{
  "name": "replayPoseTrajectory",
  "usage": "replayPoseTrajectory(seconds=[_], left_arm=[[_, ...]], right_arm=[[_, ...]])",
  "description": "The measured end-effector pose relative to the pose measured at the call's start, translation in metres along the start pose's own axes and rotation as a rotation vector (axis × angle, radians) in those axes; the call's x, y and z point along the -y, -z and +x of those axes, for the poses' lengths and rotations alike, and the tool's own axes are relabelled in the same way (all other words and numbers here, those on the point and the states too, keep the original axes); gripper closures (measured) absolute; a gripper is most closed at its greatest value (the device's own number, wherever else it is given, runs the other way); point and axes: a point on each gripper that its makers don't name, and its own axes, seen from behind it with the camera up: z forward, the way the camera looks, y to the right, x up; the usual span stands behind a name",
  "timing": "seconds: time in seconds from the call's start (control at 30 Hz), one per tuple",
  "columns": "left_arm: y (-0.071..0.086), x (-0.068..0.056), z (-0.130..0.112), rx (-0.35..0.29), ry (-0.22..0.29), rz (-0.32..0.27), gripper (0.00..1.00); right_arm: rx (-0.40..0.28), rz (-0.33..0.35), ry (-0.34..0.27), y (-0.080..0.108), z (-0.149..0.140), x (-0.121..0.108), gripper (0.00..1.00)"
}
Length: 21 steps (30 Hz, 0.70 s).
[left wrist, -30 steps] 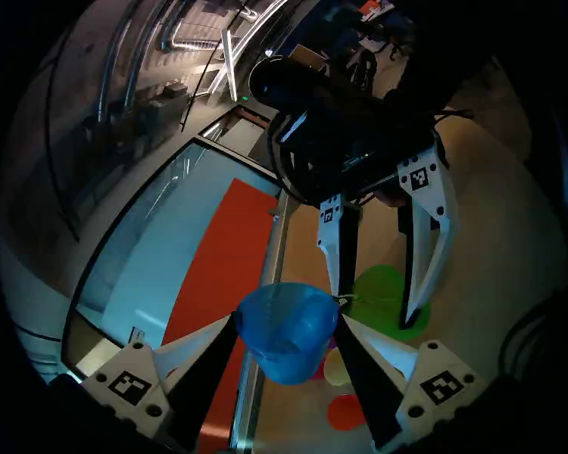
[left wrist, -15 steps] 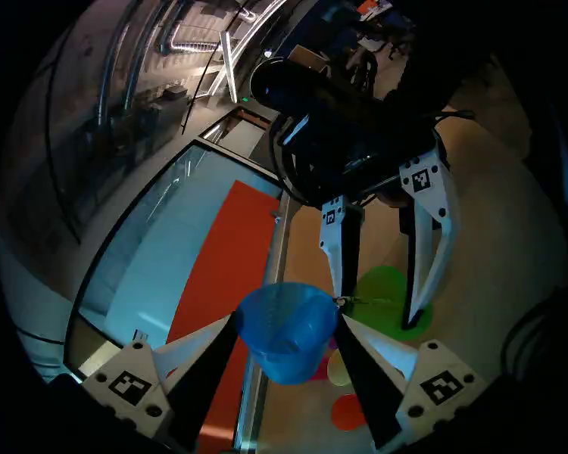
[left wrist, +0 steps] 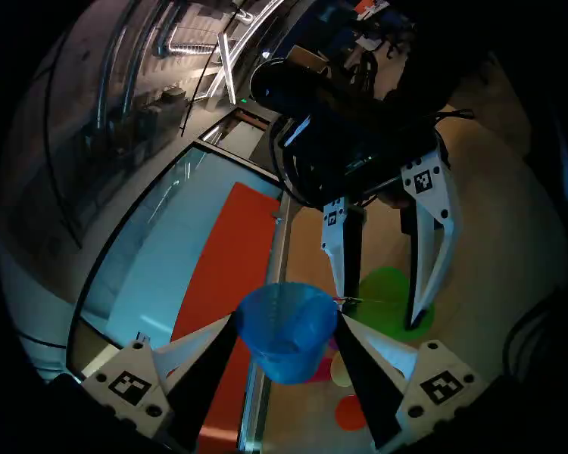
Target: Pour water
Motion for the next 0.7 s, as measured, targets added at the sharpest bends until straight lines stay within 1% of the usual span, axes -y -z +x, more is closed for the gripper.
replayPoseTrajectory(seconds=[0.7], left_arm=[[-0.0013,-0.0016,0.0038,-0.001,-0.042,-0.002,0.12]], right_arm=[[-0.004,0.001,0.002,0.0008,0.0031,0.0015,0.05]])
